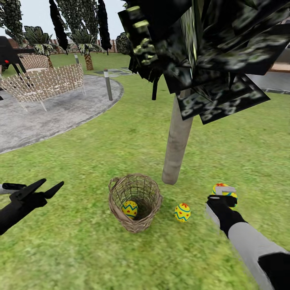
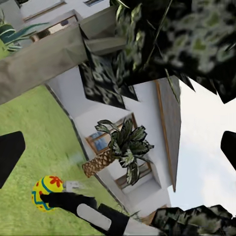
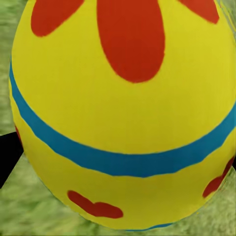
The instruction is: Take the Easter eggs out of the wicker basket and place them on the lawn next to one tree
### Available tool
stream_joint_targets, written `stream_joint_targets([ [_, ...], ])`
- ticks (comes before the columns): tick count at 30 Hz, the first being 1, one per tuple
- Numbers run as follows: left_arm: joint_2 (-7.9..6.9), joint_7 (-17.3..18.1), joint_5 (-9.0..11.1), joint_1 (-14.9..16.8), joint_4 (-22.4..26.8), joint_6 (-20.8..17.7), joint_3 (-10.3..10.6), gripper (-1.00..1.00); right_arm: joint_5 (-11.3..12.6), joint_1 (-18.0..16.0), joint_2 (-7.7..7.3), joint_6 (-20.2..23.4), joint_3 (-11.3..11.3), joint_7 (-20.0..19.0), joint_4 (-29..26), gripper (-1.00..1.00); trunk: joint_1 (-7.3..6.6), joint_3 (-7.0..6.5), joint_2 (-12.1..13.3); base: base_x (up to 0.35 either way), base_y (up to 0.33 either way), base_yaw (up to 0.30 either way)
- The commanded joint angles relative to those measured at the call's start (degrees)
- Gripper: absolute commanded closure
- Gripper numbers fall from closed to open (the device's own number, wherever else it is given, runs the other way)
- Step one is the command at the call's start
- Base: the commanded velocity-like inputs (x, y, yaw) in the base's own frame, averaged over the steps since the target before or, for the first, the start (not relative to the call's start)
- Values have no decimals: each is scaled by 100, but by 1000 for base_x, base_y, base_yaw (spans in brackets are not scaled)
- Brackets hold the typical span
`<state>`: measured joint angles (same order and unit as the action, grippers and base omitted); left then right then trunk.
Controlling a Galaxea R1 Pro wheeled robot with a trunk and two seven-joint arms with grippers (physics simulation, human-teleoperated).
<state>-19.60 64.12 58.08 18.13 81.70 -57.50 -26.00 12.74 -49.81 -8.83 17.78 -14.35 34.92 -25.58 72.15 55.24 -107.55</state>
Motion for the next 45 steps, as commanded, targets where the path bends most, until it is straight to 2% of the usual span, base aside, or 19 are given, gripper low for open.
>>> stream_joint_targets([
  [1, -5, 144, 2, 5, 30, -25, 19, -100, 69, -303, -6, -179, -47, -123, 494, 100, -1, 5, -2, 0, -168, 0],
  [2, -4, 244, 2, 6, 46, -23, 31, -100, 68, -562, -5, -334, -44, -243, 906, 100, -1, 5, -2, 0, -253, 0],
  [4, 3, 306, -4, 6, 56, -17, 47, -100, 57, -730, -5, -438, -42, -319, 1169, 100, -1, 5, -2, 0, -307, 0],
  [8, 24, 297, -13, 6, 41, -9, 65, -100, 45, -754, 3, -450, -48, -329, 1167, 100, -1, 5, -2, 0, -335, 0],
  [11, 128, 302, -23, 6, 40, -7, 60, -100, 45, -758, 4, -451, -50, -336, 1122, 100, -1, 5, -2, 0, -338, 0],
  [18, 161, 338, -3, 6, 43, -21, 51, -100, 17, -757, 32, -440, -75, -352, 1079, 100, -1, 5, -2, 0, -223, 0],
  [19, 156, 433, 0, 6, 46, -23, 42, -100, 19, -772, 38, -419, -76, -487, 976, 100, -1, 5, -2, 0, -14, 0],
  [21, 93, 949, -1, 6, 46, -25, -2, -100, 39, -963, 48, -332, -76, -1093, 865, 100, -1, 5, -2, 0, -4, 0],
  [23, -96, 1144, -6, 6, 28, -25, -75, -100, 36, -1127, 127, -102, -76, -1271, 875, 100, 43, 41, -82, 0, 0, 0],
  [25, -163, 1167, -25, 6, 20, -25, -95, -100, 30, -1162, 196, -3, -76, -1306, 878, 100, 87, 77, -163, 0, 0, 0],
  [31, -162, 1155, -71, 6, -23, -17, -81, -100, 39, -1171, 201, 11, -47, -1298, 860, 100, 219, 185, -403, 0, 0, 0],
  [35, -157, 941, -72, 6, -48, -18, -73, -100, 50, -1171, 224, 44, -58, -1294, 866, 100, 307, 257, -564, 0, 0, 0],
  [37, -140, 937, -76, 6, -48, -20, -68, -100, 47, -1171, 274, 55, -67, -1296, 878, 100, 351, 293, -644, 0, 0, 0],
  [39, -127, 933, -75, 6, -49, -21, -62, -100, 36, -1171, 404, 56, -78, -1292, 986, 100, 395, 329, -724, 0, 0, 0],
  [41, -124, 928, -77, 6, -49, -20, -56, -100, -19, -1171, 473, 51, -79, -1285, 1068, 100, 439, 364, -804, 0, 0, 0],
  [45, -116, 927, -74, 6, -49, -16, -50, -100, -152, -1171, 496, 50, -76, -1277, 1090, 100, 526, 436, -965, 0, 0, 0],
])
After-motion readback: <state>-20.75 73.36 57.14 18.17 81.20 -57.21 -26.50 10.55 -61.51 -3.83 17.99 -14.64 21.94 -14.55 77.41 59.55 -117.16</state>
